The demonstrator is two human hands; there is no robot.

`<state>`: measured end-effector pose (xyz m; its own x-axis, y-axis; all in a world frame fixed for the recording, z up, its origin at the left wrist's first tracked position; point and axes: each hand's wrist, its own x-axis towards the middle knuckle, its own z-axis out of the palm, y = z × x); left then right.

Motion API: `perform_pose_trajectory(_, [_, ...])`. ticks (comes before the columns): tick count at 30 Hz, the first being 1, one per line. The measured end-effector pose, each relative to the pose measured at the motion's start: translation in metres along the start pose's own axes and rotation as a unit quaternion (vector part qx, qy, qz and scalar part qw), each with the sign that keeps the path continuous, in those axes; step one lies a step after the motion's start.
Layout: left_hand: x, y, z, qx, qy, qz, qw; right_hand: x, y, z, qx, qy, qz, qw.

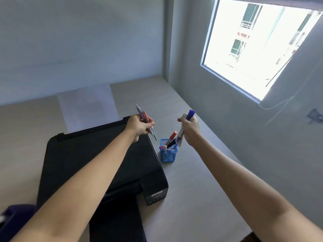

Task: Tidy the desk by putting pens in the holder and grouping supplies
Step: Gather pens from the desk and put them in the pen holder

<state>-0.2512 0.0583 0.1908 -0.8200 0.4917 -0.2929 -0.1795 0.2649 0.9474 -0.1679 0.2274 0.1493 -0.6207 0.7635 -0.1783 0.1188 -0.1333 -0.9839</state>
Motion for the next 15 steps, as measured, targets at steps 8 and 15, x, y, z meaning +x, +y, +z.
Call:
perform_pose_trajectory(8, [0.078, -0.046, 0.055, 0.080, 0.022, -0.080, 0.993, 0.036, 0.052, 0.005, 0.015, 0.008, 0.048, 0.999])
perform_pose_trajectory(15, [0.104, -0.067, 0.073, 0.177, -0.018, -0.097, 0.979, 0.040, 0.101, -0.010, -0.106, -0.060, 0.010, 0.992])
